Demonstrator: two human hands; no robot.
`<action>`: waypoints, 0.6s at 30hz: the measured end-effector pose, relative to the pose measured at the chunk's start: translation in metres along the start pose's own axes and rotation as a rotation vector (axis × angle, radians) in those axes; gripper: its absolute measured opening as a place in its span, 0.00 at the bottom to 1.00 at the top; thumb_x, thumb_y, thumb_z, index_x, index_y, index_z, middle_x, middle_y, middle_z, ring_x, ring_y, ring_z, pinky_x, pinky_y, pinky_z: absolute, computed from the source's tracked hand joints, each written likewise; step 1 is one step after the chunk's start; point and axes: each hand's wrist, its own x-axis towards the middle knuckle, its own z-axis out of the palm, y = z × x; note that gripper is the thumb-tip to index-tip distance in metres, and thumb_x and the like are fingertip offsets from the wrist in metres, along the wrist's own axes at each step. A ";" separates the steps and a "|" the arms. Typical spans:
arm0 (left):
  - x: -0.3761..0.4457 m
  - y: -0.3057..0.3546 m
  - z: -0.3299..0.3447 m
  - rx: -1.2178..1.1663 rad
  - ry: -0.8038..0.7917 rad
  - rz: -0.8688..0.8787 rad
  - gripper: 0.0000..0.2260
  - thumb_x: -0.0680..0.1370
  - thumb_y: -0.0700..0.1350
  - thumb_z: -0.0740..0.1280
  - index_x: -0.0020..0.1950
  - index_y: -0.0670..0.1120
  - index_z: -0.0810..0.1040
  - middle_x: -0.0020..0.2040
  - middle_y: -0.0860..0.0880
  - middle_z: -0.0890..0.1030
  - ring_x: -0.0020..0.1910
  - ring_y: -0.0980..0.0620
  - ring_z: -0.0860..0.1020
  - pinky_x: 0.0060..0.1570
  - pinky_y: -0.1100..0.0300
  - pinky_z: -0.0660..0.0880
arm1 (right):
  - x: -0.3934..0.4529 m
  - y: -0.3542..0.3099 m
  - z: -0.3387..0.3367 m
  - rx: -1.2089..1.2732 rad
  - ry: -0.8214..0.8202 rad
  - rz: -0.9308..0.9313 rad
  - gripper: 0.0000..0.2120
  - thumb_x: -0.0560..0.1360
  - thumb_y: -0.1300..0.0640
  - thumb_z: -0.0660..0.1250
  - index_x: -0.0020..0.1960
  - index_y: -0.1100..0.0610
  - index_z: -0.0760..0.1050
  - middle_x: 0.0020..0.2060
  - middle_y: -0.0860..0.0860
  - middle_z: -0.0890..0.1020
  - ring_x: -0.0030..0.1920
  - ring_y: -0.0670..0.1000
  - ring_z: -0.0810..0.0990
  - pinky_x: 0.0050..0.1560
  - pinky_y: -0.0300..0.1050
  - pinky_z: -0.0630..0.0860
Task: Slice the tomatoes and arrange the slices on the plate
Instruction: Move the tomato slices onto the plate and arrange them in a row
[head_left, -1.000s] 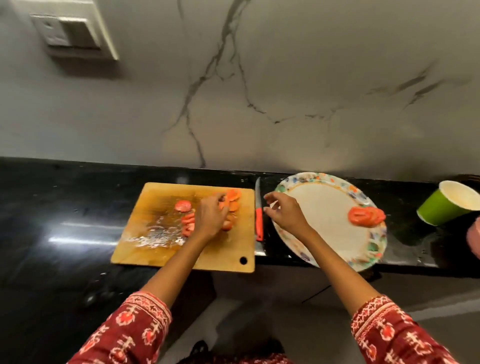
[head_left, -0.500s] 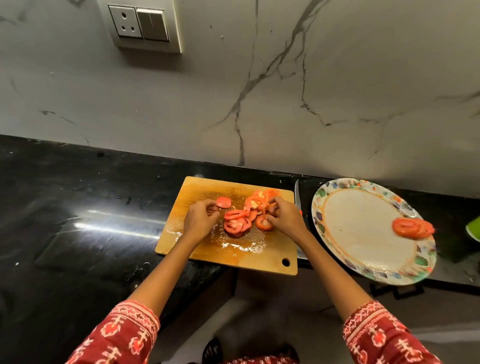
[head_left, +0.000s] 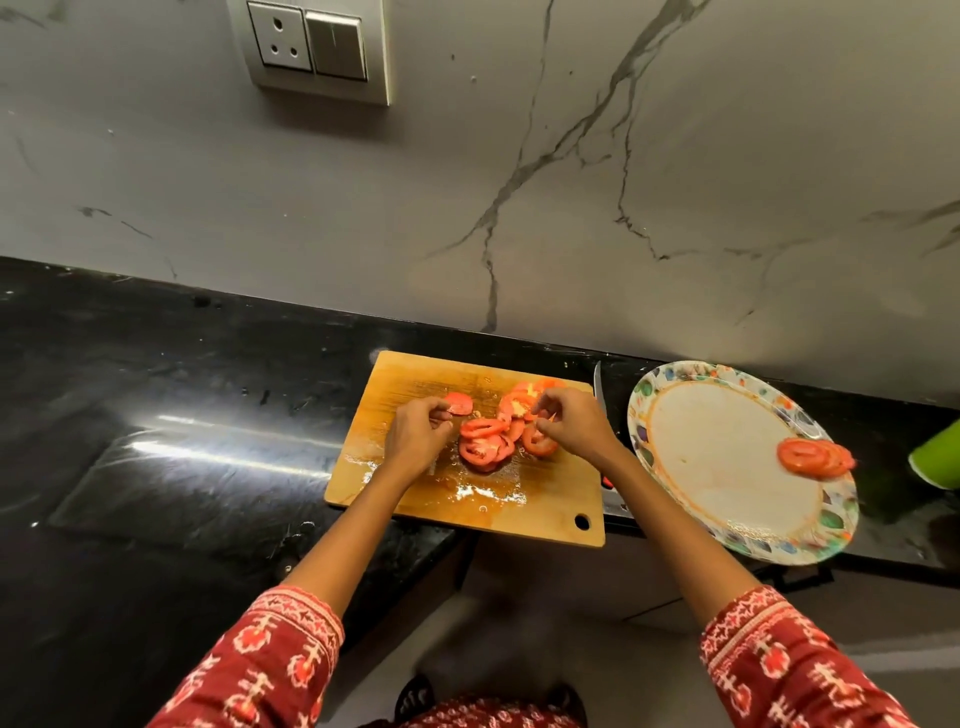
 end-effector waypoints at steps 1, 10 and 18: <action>0.000 -0.002 -0.001 0.001 -0.002 -0.001 0.14 0.73 0.38 0.69 0.59 0.42 0.78 0.50 0.46 0.82 0.47 0.52 0.79 0.50 0.55 0.78 | 0.000 0.000 0.001 0.003 0.006 0.006 0.06 0.73 0.61 0.69 0.50 0.59 0.79 0.44 0.53 0.80 0.44 0.47 0.76 0.40 0.37 0.72; -0.001 -0.009 -0.008 -0.011 0.008 -0.001 0.13 0.74 0.38 0.68 0.58 0.43 0.78 0.49 0.47 0.82 0.46 0.54 0.78 0.48 0.59 0.77 | 0.000 0.018 0.001 0.042 0.114 0.285 0.05 0.74 0.63 0.67 0.49 0.60 0.78 0.47 0.57 0.81 0.48 0.55 0.79 0.46 0.47 0.75; -0.005 0.001 -0.002 0.010 0.003 0.074 0.14 0.74 0.38 0.68 0.60 0.43 0.77 0.52 0.46 0.82 0.47 0.54 0.78 0.47 0.63 0.76 | -0.010 0.017 0.018 0.063 -0.014 0.441 0.11 0.67 0.57 0.75 0.45 0.58 0.76 0.42 0.52 0.77 0.46 0.51 0.77 0.48 0.50 0.76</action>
